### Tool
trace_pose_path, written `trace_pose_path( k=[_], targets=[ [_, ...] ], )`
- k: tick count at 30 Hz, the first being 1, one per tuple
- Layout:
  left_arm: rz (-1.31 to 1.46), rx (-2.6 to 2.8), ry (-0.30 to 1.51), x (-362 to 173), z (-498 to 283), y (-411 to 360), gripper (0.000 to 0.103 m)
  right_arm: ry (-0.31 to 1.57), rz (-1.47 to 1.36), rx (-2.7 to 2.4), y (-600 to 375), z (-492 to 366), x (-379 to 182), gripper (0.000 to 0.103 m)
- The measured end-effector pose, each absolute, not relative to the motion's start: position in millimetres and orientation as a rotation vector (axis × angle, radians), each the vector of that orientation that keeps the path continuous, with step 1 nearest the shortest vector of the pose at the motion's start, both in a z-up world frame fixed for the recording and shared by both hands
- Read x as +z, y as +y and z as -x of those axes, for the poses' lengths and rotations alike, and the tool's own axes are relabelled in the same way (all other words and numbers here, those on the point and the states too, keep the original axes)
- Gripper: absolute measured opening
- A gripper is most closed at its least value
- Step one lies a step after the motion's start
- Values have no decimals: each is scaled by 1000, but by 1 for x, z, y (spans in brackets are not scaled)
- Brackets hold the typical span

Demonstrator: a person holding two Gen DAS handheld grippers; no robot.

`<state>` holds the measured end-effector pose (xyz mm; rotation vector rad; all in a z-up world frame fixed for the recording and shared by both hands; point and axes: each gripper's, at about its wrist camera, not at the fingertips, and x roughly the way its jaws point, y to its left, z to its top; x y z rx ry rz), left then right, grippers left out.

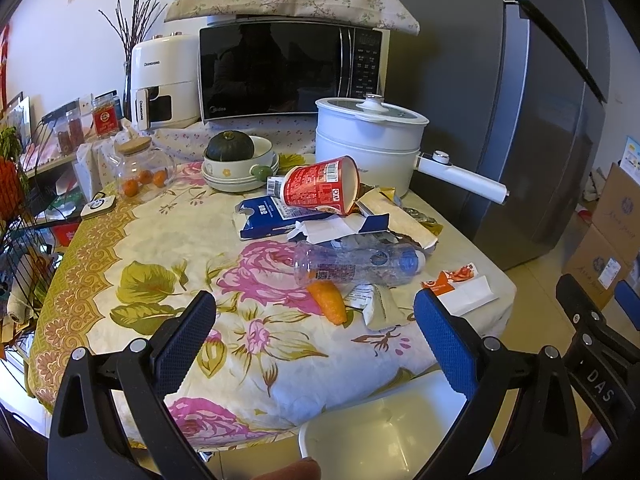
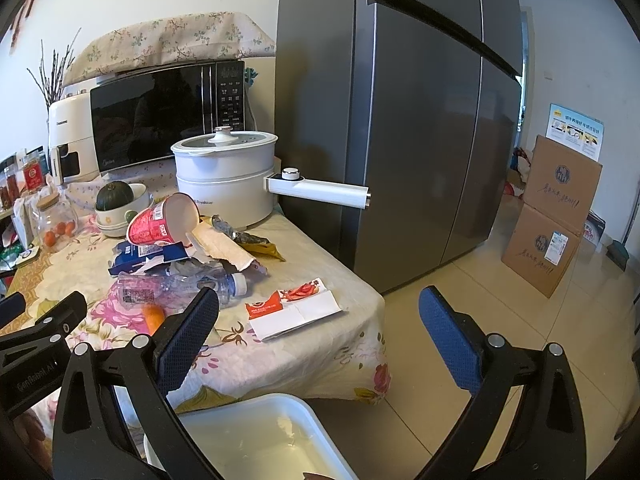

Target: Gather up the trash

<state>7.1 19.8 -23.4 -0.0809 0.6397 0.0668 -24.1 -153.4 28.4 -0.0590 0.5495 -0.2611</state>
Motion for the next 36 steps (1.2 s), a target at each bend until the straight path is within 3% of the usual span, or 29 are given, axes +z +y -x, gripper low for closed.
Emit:
trace_pose_path(
  k=[13,20,27,33,36],
  targets=[
    [130,87,734,-34,-25,31,96,711,-44,-213,-163,8,21,96],
    [270,73,864,-48,-52,61,96,845,-201,-117,-170,-15,23,96],
    [447,59,956,-48,-88,97,96,918,-185,-78,-155,-42,29,96],
    [533,-77,803,14,-128,112,96,932,-262,-31,-160,-54,17,96],
    [566,-150,782,16,-155,112,96,955,-389,2,-174,-59,7,96]
  ],
)
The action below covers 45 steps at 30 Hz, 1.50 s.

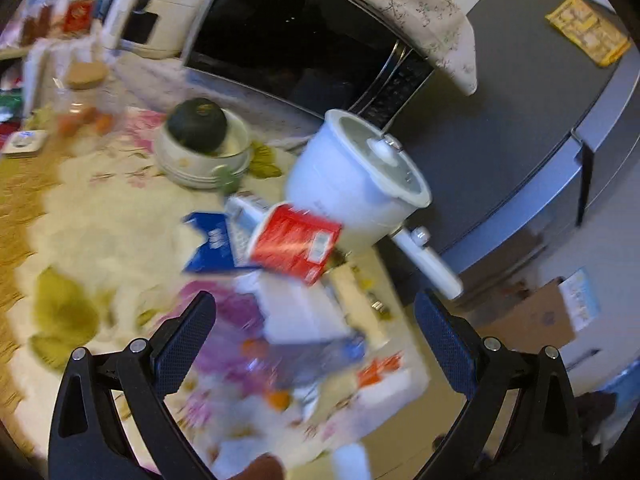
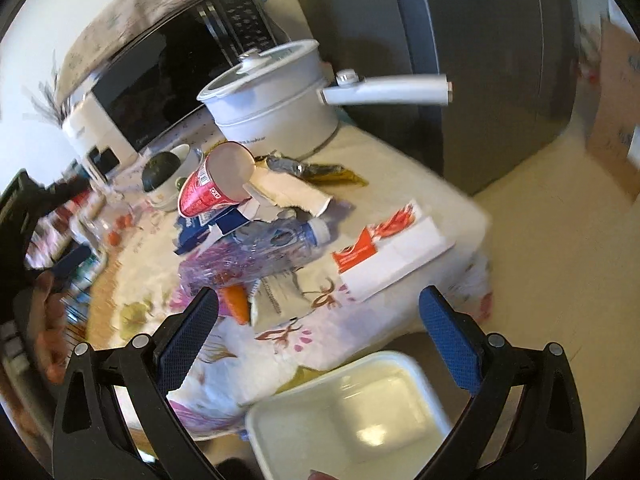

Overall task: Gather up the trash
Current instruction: 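Reach the left tool to the red noodle cup and close on it, then lift the red noodle cup off the table with the left tool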

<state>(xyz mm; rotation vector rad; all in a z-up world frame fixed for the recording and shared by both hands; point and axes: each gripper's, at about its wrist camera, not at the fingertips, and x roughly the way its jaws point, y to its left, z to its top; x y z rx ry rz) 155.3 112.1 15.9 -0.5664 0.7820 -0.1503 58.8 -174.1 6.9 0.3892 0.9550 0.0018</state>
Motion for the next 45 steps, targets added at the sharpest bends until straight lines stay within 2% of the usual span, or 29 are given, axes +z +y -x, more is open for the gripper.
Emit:
trace_pose_path(
  k=[2,3,10,18,31,32,33,34,41,42,45],
  targets=[
    [520,-154,991,-14,-186,103,96,950,-434,8,-180,-62,5,96],
    [503,-116,1029,-26,-194,101,96,943,-434,-8,-183,-63,6,96],
    [406,-37,995,-39,-244,95,96,934,-424,-59,-193,-72,3,96],
    [319,-84,1039,-44,-290,74,96,985,-458,-51,-197,-82,-9,96],
    [295,-67,1095,-70,-318,71,96,1014,-442,-59,-192,-95,-20,96],
    [303,-65,1091,-71,-317,73,94,1017,-442,-59,-192,-96,-20,96],
    [297,-60,1080,-71,-315,73,88,1020,-443,-59,-193,-96,-21,96],
    [289,-71,1066,-70,-313,72,72,1023,-443,-59,-193,-96,-22,96],
    [230,-106,979,-46,-290,67,33,1029,-450,-58,-193,-95,-22,96],
    [239,-120,967,-42,-286,67,22,1028,-450,-57,-193,-95,-21,96],
    [243,-122,943,-32,-272,69,10,1025,-448,-56,-193,-94,-21,96]
  ],
)
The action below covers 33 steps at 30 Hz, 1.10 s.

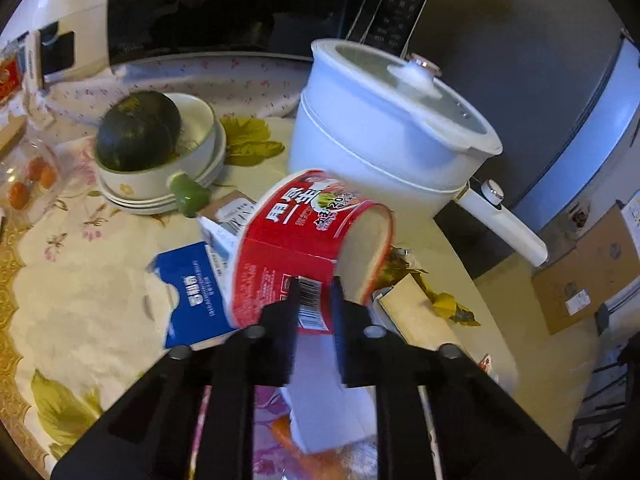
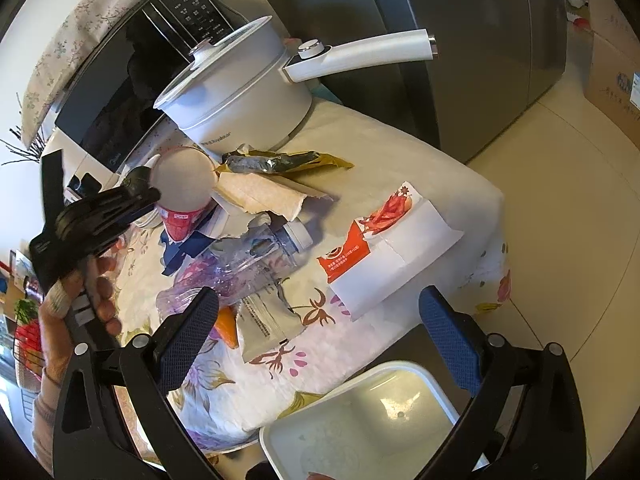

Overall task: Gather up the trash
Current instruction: 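Lift the red noodle cup off the table with the left tool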

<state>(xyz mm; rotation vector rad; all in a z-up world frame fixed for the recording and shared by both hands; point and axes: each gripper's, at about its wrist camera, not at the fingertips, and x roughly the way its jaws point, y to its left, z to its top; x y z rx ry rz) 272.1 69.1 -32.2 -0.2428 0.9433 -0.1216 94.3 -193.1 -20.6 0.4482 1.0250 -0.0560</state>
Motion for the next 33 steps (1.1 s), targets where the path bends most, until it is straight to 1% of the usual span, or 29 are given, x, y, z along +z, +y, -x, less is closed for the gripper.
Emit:
trace_pose_path(
  k=[4,9,17,20,25,26,27,29,33],
  targets=[
    [236,-115,924,-25,-257,73,6,1023,-452,-57,-193,-94,-20,96],
    [281,-116,870,-11,-232,85,5,1006,-439,-66,-194,-93,-17,96],
    [346,-171,676,31,-143,104,4,992,-414,-86,-195,-101,-21,96],
    [385,-188,630,37,-116,113,4,983,-452,-17,-193,-116,-20,96],
    [431,-200,574,40,-85,130,4,981,-427,3,-187,-152,-18,96],
    [425,-199,569,40,-82,132,4,1008,-448,17,-187,-167,-21,95],
    [415,-199,567,41,-80,133,4,1024,-456,22,-185,-174,-23,90],
    [410,-209,569,42,-79,135,4,1040,-406,35,-175,-192,-26,86],
    [420,-229,594,35,-82,138,4,1051,-266,34,-156,-216,-33,85]
  ],
)
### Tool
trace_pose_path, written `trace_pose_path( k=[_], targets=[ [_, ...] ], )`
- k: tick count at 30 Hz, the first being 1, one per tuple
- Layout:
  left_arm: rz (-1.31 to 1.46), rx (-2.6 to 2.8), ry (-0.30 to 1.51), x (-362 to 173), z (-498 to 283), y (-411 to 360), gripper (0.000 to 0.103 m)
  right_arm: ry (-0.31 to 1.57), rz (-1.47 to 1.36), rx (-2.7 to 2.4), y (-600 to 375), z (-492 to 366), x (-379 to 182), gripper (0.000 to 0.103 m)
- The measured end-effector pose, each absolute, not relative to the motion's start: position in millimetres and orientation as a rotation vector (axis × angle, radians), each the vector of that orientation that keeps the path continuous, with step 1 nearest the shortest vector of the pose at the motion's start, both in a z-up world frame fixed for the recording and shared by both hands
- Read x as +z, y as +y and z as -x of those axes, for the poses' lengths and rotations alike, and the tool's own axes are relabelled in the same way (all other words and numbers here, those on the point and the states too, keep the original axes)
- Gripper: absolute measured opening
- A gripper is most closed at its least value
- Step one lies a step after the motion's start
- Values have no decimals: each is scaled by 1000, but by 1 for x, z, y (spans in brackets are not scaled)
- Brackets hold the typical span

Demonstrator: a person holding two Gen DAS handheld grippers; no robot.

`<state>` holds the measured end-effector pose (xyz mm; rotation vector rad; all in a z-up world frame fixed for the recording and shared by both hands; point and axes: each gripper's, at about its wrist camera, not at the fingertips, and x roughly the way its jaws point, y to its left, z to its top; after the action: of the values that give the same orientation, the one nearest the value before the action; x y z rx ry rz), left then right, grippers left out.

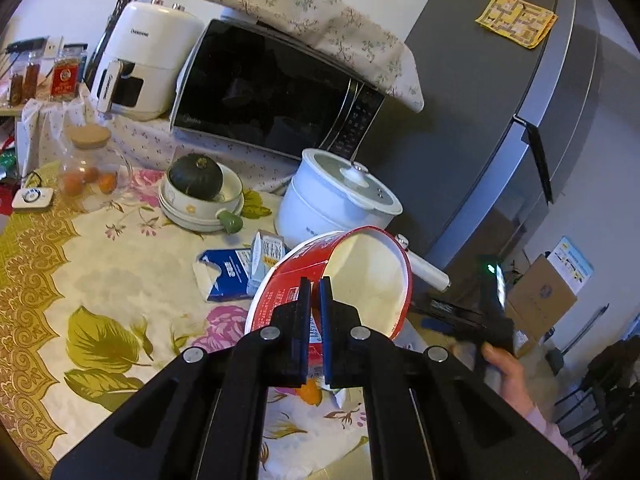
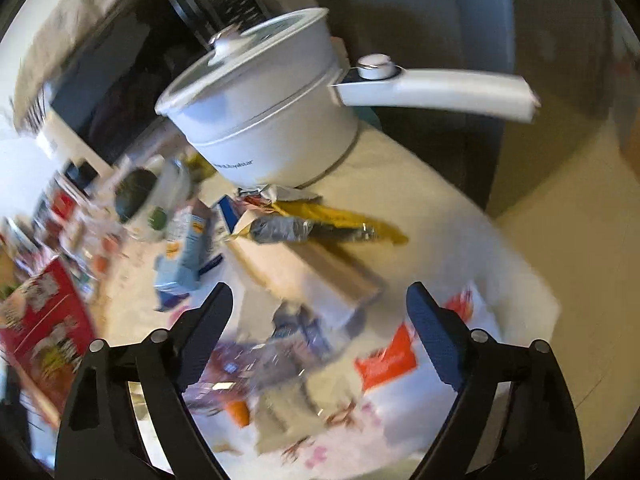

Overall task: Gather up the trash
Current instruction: 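Lift the red noodle cup off the table with the left tool, then grasp the yellow snack wrapper with the right tool while the left tool holds the cup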

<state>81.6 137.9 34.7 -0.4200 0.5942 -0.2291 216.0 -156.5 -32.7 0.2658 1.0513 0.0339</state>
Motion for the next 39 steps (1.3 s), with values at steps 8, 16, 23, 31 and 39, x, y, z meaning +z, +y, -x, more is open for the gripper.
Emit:
trace_pose_path(
  k=[8,16,23,31,39],
  targets=[
    [457,-227,632,24,-87,146,5,1033,-171,16,-130,-245,-52,77],
    [492,-210,668,12,-94,154,5,1006,-274,53,-134,-262,-57,45],
    [501,-202,678,8,-97,156,5,969,-335,71,-144,-260,-57,2],
    [513,-193,686,6,-97,158,5,892,-381,82,-157,-250,-37,0],
    [523,-195,679,8,-95,159,5,790,-318,111,-157,-225,4,0]
  ],
)
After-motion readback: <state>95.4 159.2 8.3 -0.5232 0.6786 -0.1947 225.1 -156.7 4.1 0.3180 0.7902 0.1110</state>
